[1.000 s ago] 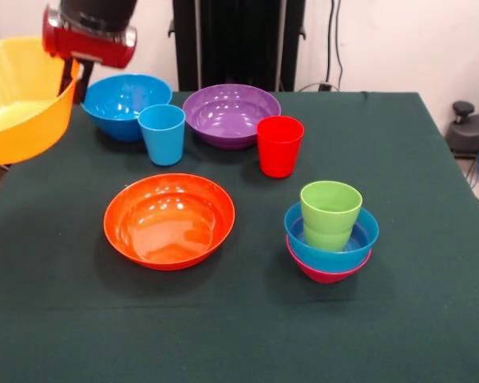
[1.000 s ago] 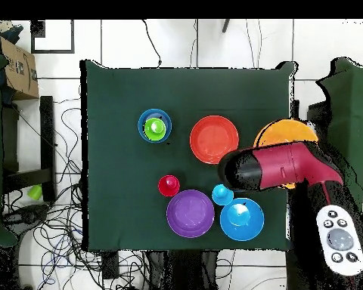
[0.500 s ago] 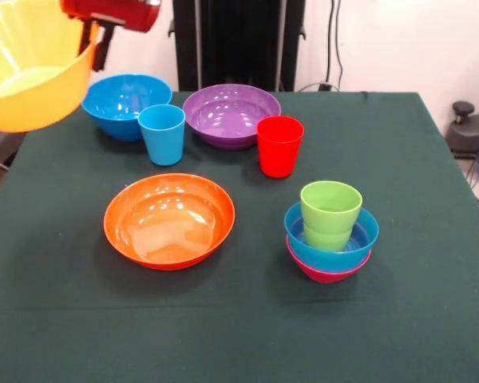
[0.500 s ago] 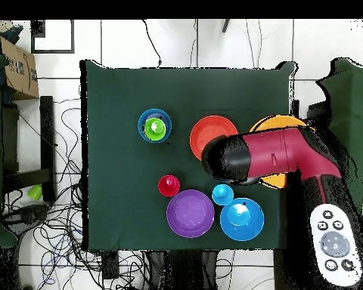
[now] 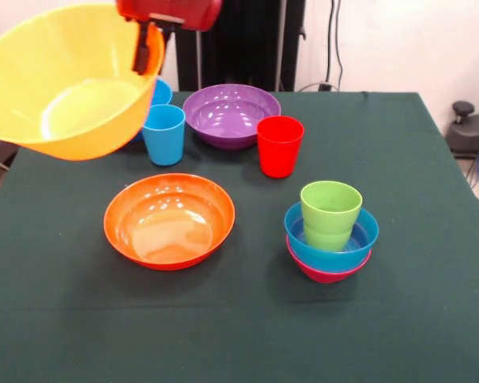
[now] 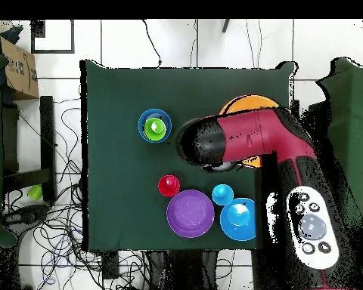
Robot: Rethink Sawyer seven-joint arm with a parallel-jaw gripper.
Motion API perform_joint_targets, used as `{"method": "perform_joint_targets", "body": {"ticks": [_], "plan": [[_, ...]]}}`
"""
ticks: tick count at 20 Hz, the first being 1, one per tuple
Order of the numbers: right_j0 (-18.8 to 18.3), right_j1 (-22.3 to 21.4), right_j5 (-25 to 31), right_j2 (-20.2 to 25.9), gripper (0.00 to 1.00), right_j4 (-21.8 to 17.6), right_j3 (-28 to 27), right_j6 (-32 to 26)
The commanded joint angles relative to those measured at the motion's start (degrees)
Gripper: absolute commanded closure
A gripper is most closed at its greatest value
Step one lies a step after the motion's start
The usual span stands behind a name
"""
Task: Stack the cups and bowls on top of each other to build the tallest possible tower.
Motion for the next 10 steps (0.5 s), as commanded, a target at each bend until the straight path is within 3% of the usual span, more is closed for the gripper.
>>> {"method": "perform_joint_targets", "body": {"ticks": [1, 10], "plan": [[4.24, 4.53, 4.86, 3.37, 1.0, 1.09, -5.43, -5.26], [7.98, 8.06, 4.96, 2.02, 1.0, 3.38, -9.71, -0.52]]}}
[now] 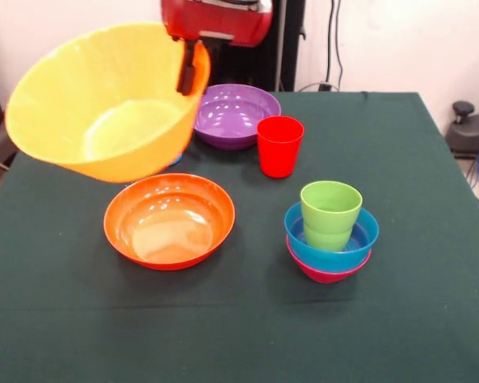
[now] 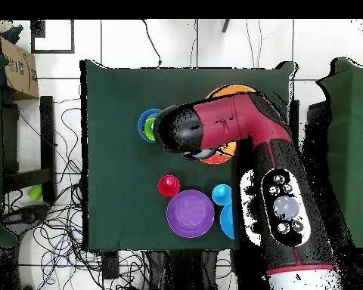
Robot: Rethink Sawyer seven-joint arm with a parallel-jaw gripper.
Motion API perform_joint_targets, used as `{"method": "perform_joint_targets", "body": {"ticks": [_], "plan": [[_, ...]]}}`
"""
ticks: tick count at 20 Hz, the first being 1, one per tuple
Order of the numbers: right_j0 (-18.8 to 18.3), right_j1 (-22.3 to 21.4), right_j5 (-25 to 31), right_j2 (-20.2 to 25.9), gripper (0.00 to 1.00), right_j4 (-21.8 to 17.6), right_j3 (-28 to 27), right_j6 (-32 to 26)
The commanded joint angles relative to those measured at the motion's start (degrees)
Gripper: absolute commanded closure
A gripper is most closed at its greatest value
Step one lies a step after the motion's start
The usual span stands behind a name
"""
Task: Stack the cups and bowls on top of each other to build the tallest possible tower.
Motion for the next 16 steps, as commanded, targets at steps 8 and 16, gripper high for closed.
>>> {"method": "perform_joint_targets", "body": {"ticks": [8, 16], "plan": [[9.44, 9.51, 5.9, 0.2, 1.0, 5.86, -11.0, 7.29], [13.79, 11.99, 5.58, -2.9, 1.0, 9.01, -14.37, 11.59]]}}
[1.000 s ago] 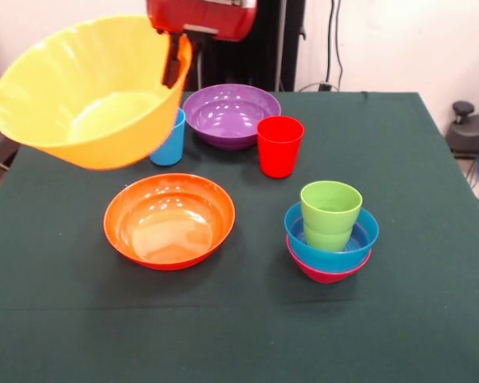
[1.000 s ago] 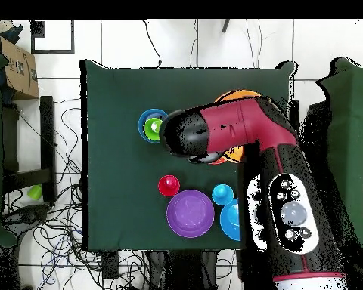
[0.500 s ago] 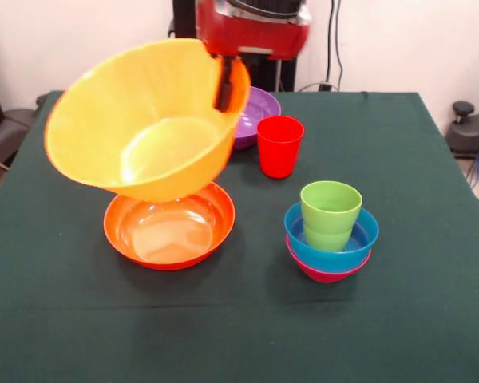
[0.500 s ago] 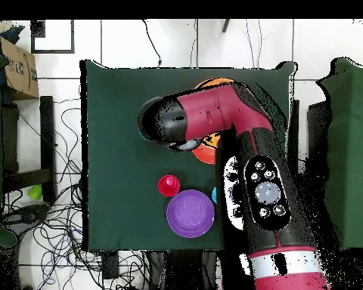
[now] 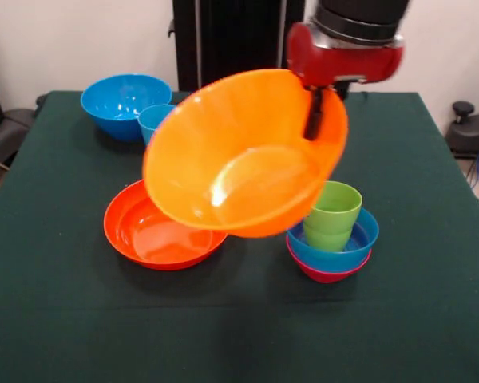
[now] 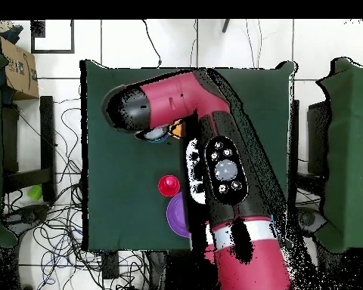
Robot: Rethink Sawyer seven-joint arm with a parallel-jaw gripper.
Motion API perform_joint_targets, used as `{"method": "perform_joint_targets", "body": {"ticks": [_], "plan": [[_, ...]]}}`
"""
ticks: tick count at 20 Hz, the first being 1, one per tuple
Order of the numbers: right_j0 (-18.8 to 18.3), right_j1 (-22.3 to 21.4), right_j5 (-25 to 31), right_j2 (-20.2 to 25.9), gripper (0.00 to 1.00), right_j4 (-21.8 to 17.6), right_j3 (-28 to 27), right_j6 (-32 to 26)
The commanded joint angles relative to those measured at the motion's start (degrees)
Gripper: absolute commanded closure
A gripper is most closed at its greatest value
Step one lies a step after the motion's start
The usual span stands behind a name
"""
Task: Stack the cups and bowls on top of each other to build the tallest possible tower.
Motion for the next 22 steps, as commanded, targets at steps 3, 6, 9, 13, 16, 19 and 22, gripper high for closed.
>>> {"method": "perform_joint_targets", "body": {"ticks": [3, 6, 9, 13, 16, 19, 22], "plan": [[5.75, 4.64, 6.23, -3.71, 1.0, 3.86, -6.17, 12.74], [6.87, 4.52, 6.81, -4.98, 1.0, 4.73, -6.44, 13.12], [7.19, 3.51, 6.54, -6.42, 1.0, 4.9, -4.91, 12.17], [7.07, -0.57, 7.43, -7.96, 1.0, 5.07, -0.6, 9.68], [6.92, -4.22, 8.17, -9.25, 1.0, 4.77, 3.4, 7.49], [7.75, -5.05, 5.78, -10.82, 1.0, 3.5, 6.14, 8.29], [8.63, -4.71, 3.66, -11.88, 1.0, 2.82, 7.29, 9.56]]}}
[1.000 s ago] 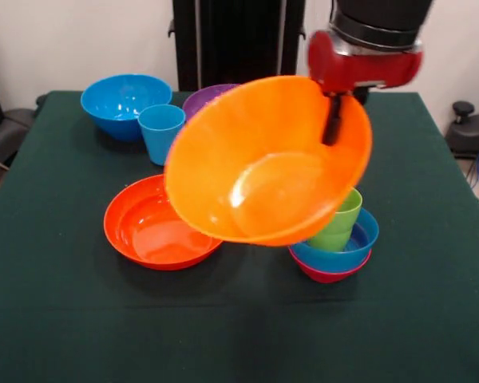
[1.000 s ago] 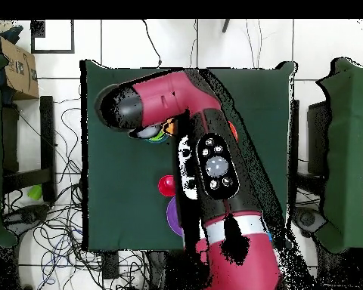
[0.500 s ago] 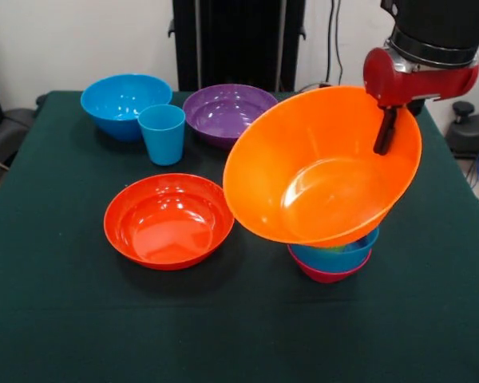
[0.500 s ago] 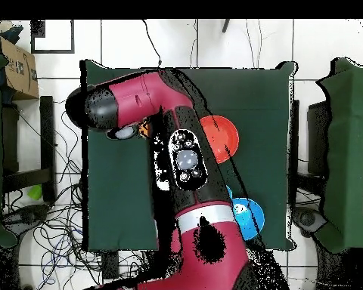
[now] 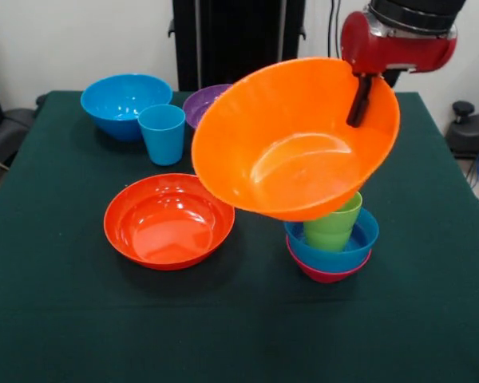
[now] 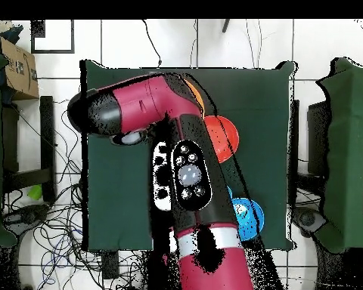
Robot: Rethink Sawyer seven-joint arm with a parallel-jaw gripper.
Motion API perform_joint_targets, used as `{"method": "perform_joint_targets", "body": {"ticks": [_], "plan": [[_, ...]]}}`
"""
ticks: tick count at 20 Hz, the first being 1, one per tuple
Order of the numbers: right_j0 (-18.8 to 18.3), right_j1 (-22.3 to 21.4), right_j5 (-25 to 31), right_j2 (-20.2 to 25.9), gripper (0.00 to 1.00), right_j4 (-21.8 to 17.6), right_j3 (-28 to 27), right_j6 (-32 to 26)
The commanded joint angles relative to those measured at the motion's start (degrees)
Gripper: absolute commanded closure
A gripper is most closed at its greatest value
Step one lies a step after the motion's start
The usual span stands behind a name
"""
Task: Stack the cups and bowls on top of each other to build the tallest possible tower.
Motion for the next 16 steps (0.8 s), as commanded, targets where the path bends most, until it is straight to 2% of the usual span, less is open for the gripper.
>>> {"method": "perform_joint_targets", "body": {"ticks": [1, 5, 8, 11, 14, 16], "plan": [[1.83, -3.82, 2.92, -5.41, 1.0, -1.65, 7.66, 6.09], [3.92, -1.63, 2.61, -6.16, 1.0, -0.44, 6.11, 9.22], [4.23, -1.39, 1.91, -5.69, 1.0, 2.61, 7.69, 10.01], [4.67, -1.7, 0.87, -6.36, 1.0, 3.4, 9.01, 9.79], [5.65, -0.89, -2.49, -7.31, 1.0, 3.17, 10.35, 10.68], [6.07, -0.61, -2.09, -7.55, 1.0, 3.32, 9.84, 10.35]]}}
